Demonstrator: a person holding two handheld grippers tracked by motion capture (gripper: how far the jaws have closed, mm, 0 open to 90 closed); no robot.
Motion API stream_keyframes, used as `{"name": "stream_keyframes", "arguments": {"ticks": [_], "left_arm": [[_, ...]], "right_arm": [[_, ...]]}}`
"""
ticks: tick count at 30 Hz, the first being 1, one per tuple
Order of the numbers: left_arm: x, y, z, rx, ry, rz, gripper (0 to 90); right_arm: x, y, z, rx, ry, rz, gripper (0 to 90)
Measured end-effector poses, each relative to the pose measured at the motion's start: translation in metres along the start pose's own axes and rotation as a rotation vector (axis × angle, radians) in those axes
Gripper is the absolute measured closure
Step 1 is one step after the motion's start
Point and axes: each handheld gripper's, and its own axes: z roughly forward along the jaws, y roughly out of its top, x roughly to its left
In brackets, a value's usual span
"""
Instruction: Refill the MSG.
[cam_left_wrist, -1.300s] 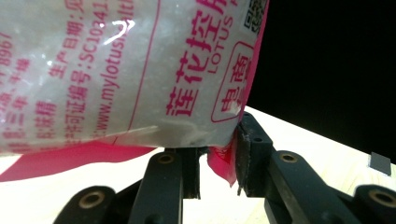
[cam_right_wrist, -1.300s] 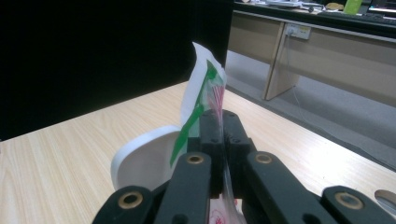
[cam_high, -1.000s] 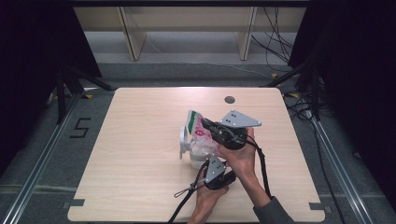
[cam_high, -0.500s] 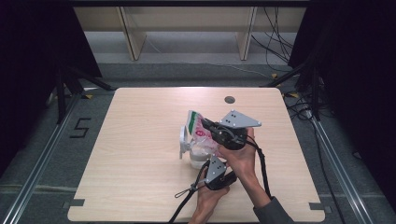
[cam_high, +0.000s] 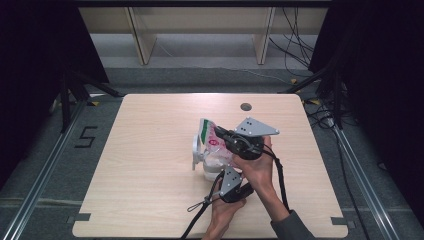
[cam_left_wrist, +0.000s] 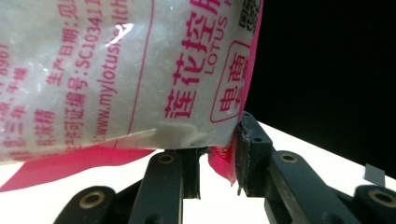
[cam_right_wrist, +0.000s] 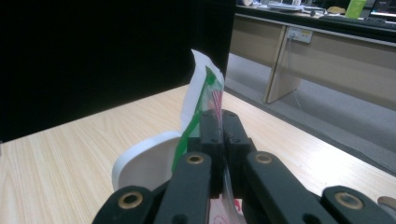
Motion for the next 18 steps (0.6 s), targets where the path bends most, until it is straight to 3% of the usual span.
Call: {"name": "stream_keyframes", "arguments": {"ticks": [1, 3, 4, 6, 8, 10, 13, 15, 17, 18], "left_arm": [[-0.0001, -0.0010, 0.0004, -0.001, 0.000, -0.006, 72.9], [0.0003, -0.0014, -0.0004, 0.006, 0.004, 0.002, 72.9], [0.0005, -0.0011, -0.0008, 0.005, 0.005, 0.003, 72.9], [0.0003, -0.0008, -0.0003, -0.001, 0.003, -0.003, 73.0], [-0.0002, -0.0012, -0.0003, 0.004, 0.004, -0.001, 72.9], [0.0002, -0.0010, -0.0007, 0.002, 0.004, 0.000, 72.9], [0.0003, -0.0015, 0.0005, -0.010, -0.008, -0.002, 72.9], [0.0003, -0.0014, 0.0003, -0.007, -0.005, -0.001, 72.9], [0.0001, -0.0009, -0.0006, 0.003, 0.005, 0.001, 73.0], [0.0002, -0.0011, -0.0004, 0.000, 0.002, 0.001, 72.9]], "right_arm": [[-0.0018, -0.0003, 0.0009, 0.004, 0.005, -0.023, 90.0], [-0.0023, -0.0018, 0.0021, 0.017, 0.005, -0.007, 90.0], [-0.0009, -0.0021, 0.0016, 0.022, 0.007, 0.026, 90.0], [0.0000, -0.0013, 0.0005, 0.014, 0.014, 0.030, 90.0], [-0.0020, -0.0016, 0.0020, 0.020, 0.012, -0.003, 90.0], [-0.0012, -0.0019, 0.0020, 0.022, 0.011, 0.017, 90.0], [-0.0017, -0.0015, 0.0031, -0.003, 0.021, -0.008, 90.0], [-0.0029, -0.0016, 0.0024, 0.008, 0.008, -0.016, 90.0], [-0.0017, -0.0017, 0.0026, 0.007, 0.023, 0.011, 90.0], [-0.0028, -0.0012, 0.0021, 0.005, 0.012, -0.017, 90.0]]}}
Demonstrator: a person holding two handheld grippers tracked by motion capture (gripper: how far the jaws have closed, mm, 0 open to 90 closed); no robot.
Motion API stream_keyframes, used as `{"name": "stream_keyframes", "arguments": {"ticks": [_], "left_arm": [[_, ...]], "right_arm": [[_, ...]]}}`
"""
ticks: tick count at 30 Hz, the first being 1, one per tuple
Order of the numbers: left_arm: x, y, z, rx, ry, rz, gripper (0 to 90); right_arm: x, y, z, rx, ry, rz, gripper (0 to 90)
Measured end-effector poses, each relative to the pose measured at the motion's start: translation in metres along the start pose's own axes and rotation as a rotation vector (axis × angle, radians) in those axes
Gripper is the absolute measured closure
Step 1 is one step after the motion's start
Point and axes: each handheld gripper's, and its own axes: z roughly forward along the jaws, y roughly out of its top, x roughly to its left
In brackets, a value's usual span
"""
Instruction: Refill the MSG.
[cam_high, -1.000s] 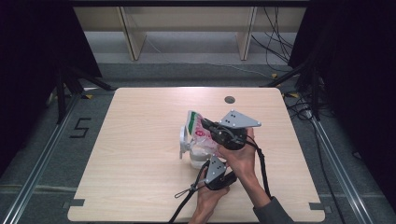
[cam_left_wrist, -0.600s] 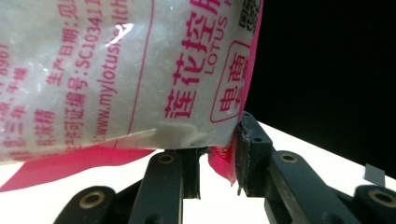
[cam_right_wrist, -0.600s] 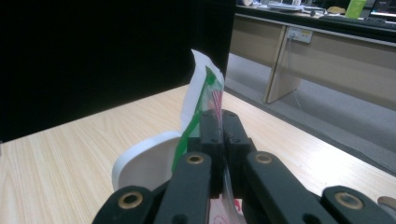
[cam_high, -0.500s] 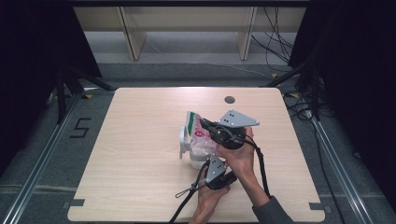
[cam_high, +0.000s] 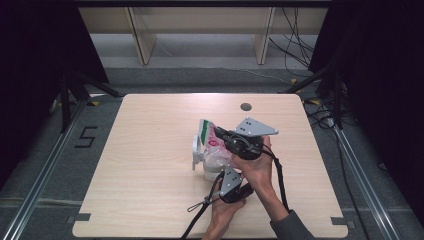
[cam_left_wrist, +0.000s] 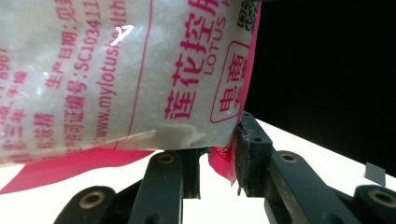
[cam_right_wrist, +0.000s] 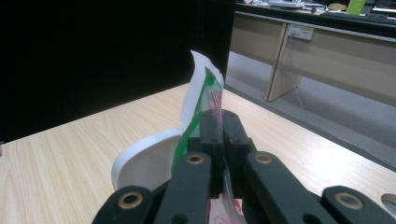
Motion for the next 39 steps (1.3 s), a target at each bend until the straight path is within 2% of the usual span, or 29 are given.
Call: {"name": "stream_keyframes", "arguments": {"ticks": [3, 6, 9, 12, 13, 14, 15, 17, 19, 20, 21, 23, 25, 26, 28, 29, 32, 35, 37, 39], "left_arm": [[0.0001, 0.0000, 0.0000, -0.008, -0.009, 0.003, 73.0], [0.0004, -0.0005, 0.0006, -0.014, -0.012, 0.000, 73.0], [0.0002, -0.0004, 0.0004, -0.013, -0.012, 0.002, 72.9], [-0.0004, -0.0006, 0.0007, -0.015, -0.009, -0.001, 73.0], [-0.0003, 0.0000, -0.0004, -0.001, -0.005, 0.005, 73.0], [0.0001, -0.0003, 0.0006, -0.013, -0.013, 0.001, 73.0], [0.0002, -0.0001, 0.0009, -0.014, -0.010, 0.002, 73.0], [0.0000, 0.0004, 0.0006, -0.010, 0.003, -0.006, 73.1], [-0.0001, 0.0007, 0.0008, -0.015, -0.005, 0.001, 73.1], [-0.0010, 0.0010, 0.0008, -0.020, -0.005, -0.004, 73.0], [-0.0013, 0.0015, 0.0002, -0.012, 0.000, -0.003, 73.0], [-0.0011, 0.0013, 0.0008, -0.013, 0.001, -0.004, 73.1], [-0.0005, 0.0006, 0.0019, -0.027, -0.013, -0.010, 73.1], [-0.0006, 0.0005, 0.0018, -0.026, -0.009, -0.008, 73.1], [-0.0006, 0.0009, 0.0010, -0.014, -0.001, -0.004, 73.1], [-0.0005, 0.0004, 0.0021, -0.027, -0.011, -0.007, 73.1], [-0.0017, 0.0017, 0.0003, -0.019, -0.004, -0.007, 73.1], [-0.0010, 0.0009, 0.0012, -0.021, -0.004, -0.012, 73.1], [-0.0004, 0.0013, 0.0005, -0.009, -0.005, -0.003, 73.2], [-0.0003, 0.0013, 0.0019, -0.031, -0.015, -0.006, 73.1]], "right_arm": [[0.0021, -0.0001, -0.0003, 0.012, 0.010, 0.027, 90.0], [0.0022, 0.0004, -0.0004, 0.011, 0.008, 0.015, 90.0], [0.0019, -0.0002, 0.0003, 0.007, 0.015, 0.036, 90.0], [0.0022, 0.0000, -0.0002, 0.006, 0.014, 0.028, 90.0], [0.0008, 0.0000, -0.0003, 0.004, 0.005, 0.011, 90.0], [0.0003, 0.0002, -0.0001, 0.001, 0.002, 0.003, 90.0], [0.0025, -0.0001, -0.0004, 0.005, 0.011, 0.036, 90.0], [0.0027, 0.0009, -0.0007, 0.008, 0.014, 0.017, 90.0], [0.0041, 0.0014, -0.0009, 0.008, 0.021, 0.030, 90.0], [0.0035, 0.0018, -0.0017, 0.013, 0.009, 0.016, 90.0], [0.0045, 0.0017, -0.0017, 0.016, 0.008, 0.025, 90.0], [0.0040, 0.0018, -0.0003, 0.001, 0.003, 0.000, 90.0], [0.0053, 0.0015, 0.0004, 0.011, 0.018, 0.018, 90.0], [0.0034, 0.0013, 0.0007, -0.002, -0.002, -0.014, 90.0], [0.0049, 0.0011, 0.0000, 0.016, -0.005, -0.006, 90.0], [0.0046, 0.0013, 0.0002, 0.008, 0.003, -0.003, 90.0], [0.0047, 0.0019, -0.0006, 0.002, -0.002, 0.000, 90.0], [0.0055, 0.0019, 0.0004, 0.004, -0.021, -0.036, 90.0], [0.0058, 0.0013, 0.0002, 0.012, -0.012, -0.002, 90.0], [0.0047, 0.0016, 0.0003, -0.002, 0.001, 0.001, 90.0]]}}
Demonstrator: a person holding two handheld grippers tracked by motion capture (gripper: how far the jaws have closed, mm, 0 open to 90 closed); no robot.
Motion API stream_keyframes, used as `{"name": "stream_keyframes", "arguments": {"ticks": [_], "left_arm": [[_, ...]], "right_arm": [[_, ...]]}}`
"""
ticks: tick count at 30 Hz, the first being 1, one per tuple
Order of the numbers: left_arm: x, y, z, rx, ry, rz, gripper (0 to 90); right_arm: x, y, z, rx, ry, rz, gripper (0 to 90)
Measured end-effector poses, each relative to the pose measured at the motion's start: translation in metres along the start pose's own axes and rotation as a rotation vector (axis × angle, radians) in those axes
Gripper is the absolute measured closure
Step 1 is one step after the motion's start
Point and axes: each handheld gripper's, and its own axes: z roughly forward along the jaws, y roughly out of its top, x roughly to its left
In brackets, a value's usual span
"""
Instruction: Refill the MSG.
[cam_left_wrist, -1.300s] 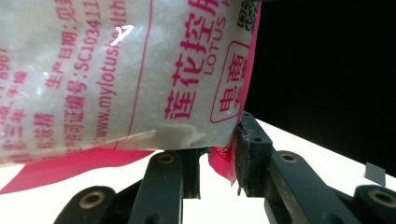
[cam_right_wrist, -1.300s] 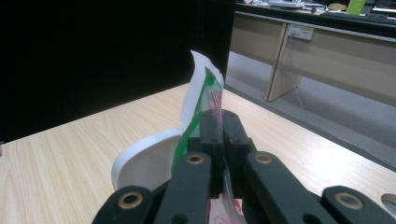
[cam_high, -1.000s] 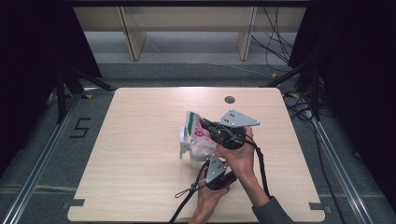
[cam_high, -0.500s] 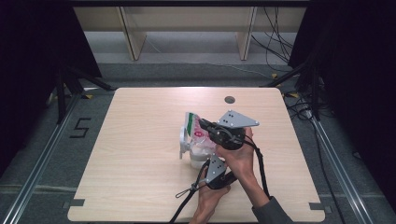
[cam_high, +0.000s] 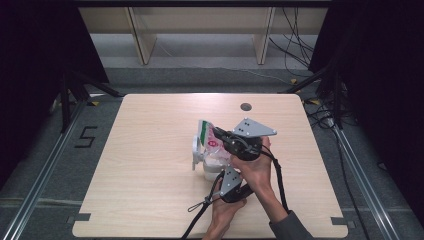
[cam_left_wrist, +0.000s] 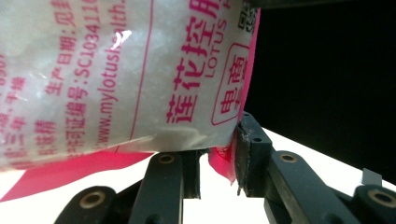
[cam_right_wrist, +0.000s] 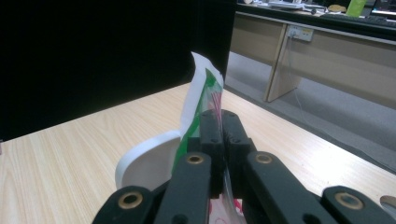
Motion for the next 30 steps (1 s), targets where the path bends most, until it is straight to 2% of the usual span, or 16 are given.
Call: {"name": "stream_keyframes", "arguments": {"ticks": [1, 2, 4, 6, 7, 8, 12, 14, 15, 16, 17, 19, 22, 24, 29, 30], "left_arm": [[-0.0001, 0.0005, -0.0002, 0.011, 0.012, 0.001, 73.1], [0.0001, 0.0002, 0.0003, 0.008, 0.010, -0.002, 73.2], [0.0000, 0.0001, 0.0003, 0.015, 0.008, -0.002, 73.1], [0.0003, 0.0003, 0.0005, 0.015, 0.009, -0.002, 73.2], [-0.0042, 0.0000, 0.0040, -0.041, -0.003, -0.060, 73.2], [-0.0003, 0.0010, 0.0005, 0.014, 0.011, -0.001, 73.2], [-0.0003, 0.0011, 0.0014, 0.010, 0.008, -0.003, 73.1], [0.0005, 0.0003, 0.0032, -0.008, 0.001, -0.008, 73.2], [-0.0001, 0.0012, 0.0018, 0.009, 0.012, -0.004, 73.2], [-0.0002, 0.0016, 0.0017, 0.011, 0.008, -0.001, 73.2], [-0.0002, 0.0017, 0.0017, 0.011, 0.007, -0.001, 73.2], [-0.0001, 0.0011, 0.0027, 0.009, 0.008, -0.002, 73.2], [0.0008, 0.0011, 0.0030, -0.002, 0.002, -0.002, 73.2], [0.0009, 0.0015, 0.0025, 0.008, 0.013, -0.002, 73.2], [0.0012, 0.0000, 0.0036, 0.000, 0.000, -0.004, 73.2], [0.0012, 0.0002, 0.0038, -0.002, 0.000, -0.002, 73.3]], "right_arm": [[0.0014, 0.0003, -0.0007, 0.014, 0.007, 0.015, 90.0], [0.0004, 0.0007, -0.0009, 0.008, -0.005, -0.013, 90.0], [0.0003, -0.0004, 0.0007, 0.002, -0.026, -0.020, 90.0], [0.0002, -0.0007, 0.0005, 0.018, -0.006, 0.005, 90.0], [-0.0002, -0.0004, 0.0000, 0.012, -0.009, 0.008, 90.0], [-0.0009, 0.0003, -0.0008, 0.005, -0.006, 0.007, 90.0], [-0.0004, 0.0005, 0.0001, 0.007, -0.018, -0.022, 90.0], [0.0005, 0.0001, -0.0001, 0.013, -0.016, 0.001, 90.0], [-0.0005, 0.0001, -0.0001, 0.004, -0.008, 0.018, 90.0], [-0.0025, 0.0004, -0.0003, -0.003, -0.014, -0.003, 90.0], [-0.0013, 0.0004, -0.0003, 0.001, -0.004, 0.015, 90.0], [-0.0004, 0.0000, 0.0005, 0.004, -0.017, 0.000, 90.0], [0.0007, 0.0000, 0.0001, 0.013, -0.006, 0.037, 90.0], [-0.0001, 0.0001, 0.0001, 0.005, -0.003, 0.029, 90.0], [-0.0016, -0.0017, 0.0008, 0.002, 0.012, 0.067, 90.0], [-0.0016, -0.0012, 0.0005, 0.004, 0.015, 0.050, 90.0]]}}
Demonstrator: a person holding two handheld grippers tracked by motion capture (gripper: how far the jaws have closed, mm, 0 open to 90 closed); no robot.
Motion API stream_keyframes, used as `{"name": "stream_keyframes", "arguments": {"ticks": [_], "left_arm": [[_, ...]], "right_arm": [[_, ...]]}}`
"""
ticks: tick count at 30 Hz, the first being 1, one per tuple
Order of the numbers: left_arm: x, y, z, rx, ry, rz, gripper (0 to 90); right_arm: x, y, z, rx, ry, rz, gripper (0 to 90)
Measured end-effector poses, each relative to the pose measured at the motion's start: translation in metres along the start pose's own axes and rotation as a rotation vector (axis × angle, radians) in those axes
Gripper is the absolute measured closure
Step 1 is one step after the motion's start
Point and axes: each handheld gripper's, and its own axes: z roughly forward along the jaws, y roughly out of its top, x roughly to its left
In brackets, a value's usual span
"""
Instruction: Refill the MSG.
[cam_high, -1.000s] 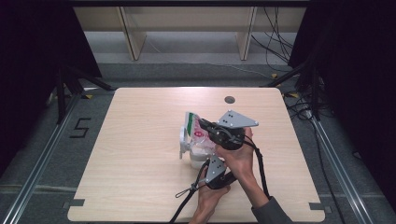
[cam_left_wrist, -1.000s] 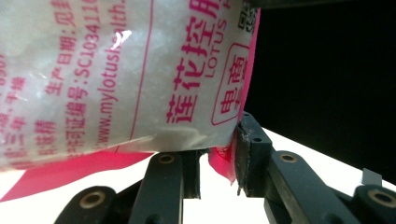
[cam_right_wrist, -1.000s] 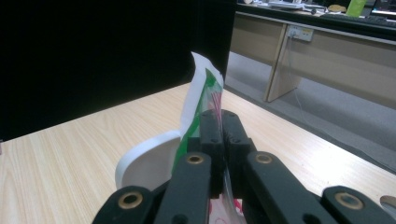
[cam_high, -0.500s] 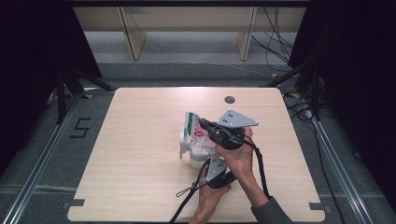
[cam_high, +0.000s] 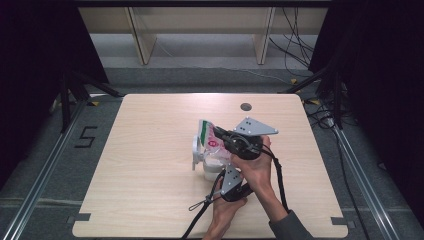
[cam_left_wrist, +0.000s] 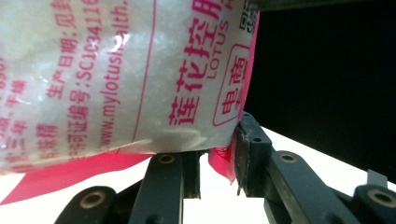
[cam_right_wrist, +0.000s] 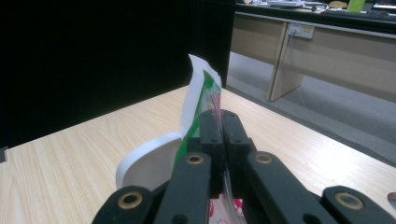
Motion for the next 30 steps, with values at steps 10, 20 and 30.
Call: {"name": "stream_keyframes", "arguments": {"ticks": [10, 20, 30], "left_arm": [[-0.0012, 0.0009, -0.0013, 0.013, 0.006, 0.002, 73.2], [-0.0008, 0.0022, 0.0002, 0.016, 0.003, 0.003, 73.3], [0.0010, 0.0042, 0.0014, 0.016, -0.001, 0.003, 73.4]], "right_arm": [[0.0011, 0.0007, 0.0003, -0.006, -0.022, -0.040, 90.0], [-0.0005, 0.0014, -0.0005, -0.008, -0.039, -0.041, 90.0], [-0.0011, 0.0018, 0.0032, -0.009, -0.052, -0.058, 90.0]]}}
